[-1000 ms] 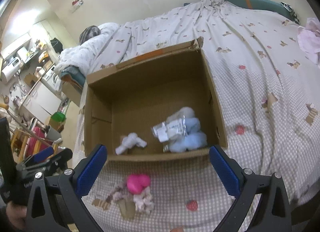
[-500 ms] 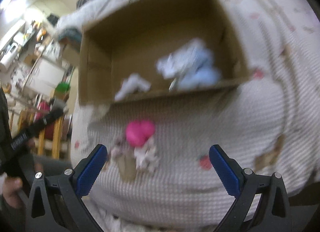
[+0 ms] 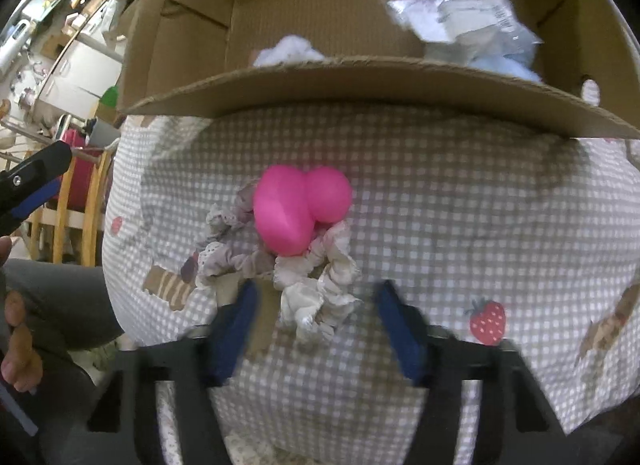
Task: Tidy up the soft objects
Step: 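Grasp the white lace piece with the right tool while the left tool grasps a beige tube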
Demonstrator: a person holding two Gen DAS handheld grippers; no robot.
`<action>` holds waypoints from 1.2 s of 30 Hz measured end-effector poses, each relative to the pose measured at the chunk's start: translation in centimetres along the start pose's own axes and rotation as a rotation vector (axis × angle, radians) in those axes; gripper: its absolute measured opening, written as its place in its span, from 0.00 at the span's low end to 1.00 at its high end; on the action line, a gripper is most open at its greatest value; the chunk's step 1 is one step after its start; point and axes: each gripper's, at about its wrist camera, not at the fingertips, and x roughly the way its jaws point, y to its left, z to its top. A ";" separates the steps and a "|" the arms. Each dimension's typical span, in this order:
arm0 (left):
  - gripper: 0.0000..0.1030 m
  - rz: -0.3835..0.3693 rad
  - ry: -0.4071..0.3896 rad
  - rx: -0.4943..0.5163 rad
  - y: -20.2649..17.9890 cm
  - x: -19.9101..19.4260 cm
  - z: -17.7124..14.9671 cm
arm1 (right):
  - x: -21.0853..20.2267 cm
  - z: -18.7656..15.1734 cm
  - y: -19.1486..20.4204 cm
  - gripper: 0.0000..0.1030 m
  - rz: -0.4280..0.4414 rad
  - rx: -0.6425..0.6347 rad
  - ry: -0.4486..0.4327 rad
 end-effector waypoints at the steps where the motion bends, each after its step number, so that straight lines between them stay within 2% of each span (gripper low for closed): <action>1: 0.99 -0.001 0.005 0.001 0.0 0.1 0.0 | 0.1 0.0 0.1 0.40 -0.005 -0.003 0.001; 3: 0.99 -0.002 0.016 0.008 0.0 0.3 -0.2 | 0.0 0.0 0.3 0.27 -0.009 -0.015 -0.006; 6: 0.99 -0.009 0.045 0.030 -0.6 0.9 -0.5 | -0.9 -0.1 0.5 0.21 -0.009 -0.037 -0.037; 14: 0.99 -0.141 0.169 0.081 -4.1 2.2 -3.1 | -4.1 -0.9 -2.1 0.21 0.009 0.022 -0.106; 20: 0.97 -0.185 0.242 0.026 -7.4 3.2 -5.5 | -7.1 -1.6 -4.2 0.21 0.030 0.088 -0.181; 22: 0.86 -0.193 0.270 0.010 -8.4 3.7 -6.3 | -8.1 -2.0 -5.0 0.21 0.050 0.105 -0.204; 27: 0.65 -0.160 0.319 -0.048 -9.9 5.4 -8.1 | -10.0 -2.9 -6.8 0.21 0.090 0.140 -0.244; 29: 0.56 -0.148 0.306 -0.057 -10.4 5.8 -8.3 | -10.2 -3.3 -7.2 0.21 0.109 0.152 -0.250; 31: 0.42 -0.120 0.281 -0.042 -11.0 5.9 -8.5 | -10.4 -3.6 -7.4 0.21 0.122 0.158 -0.256; 32: 0.38 -0.112 0.278 -0.041 -11.2 6.1 -8.6 | -10.5 -3.6 -7.5 0.21 0.127 0.159 -0.260; 34: 0.22 -0.098 0.273 -0.036 -11.6 6.3 -8.7 | -10.8 -3.7 -7.8 0.21 0.132 0.163 -0.266; 36: 0.15 -0.089 0.271 -0.043 -11.6 6.3 -8.8 | -11.3 -4.3 -8.4 0.21 0.136 0.164 -0.264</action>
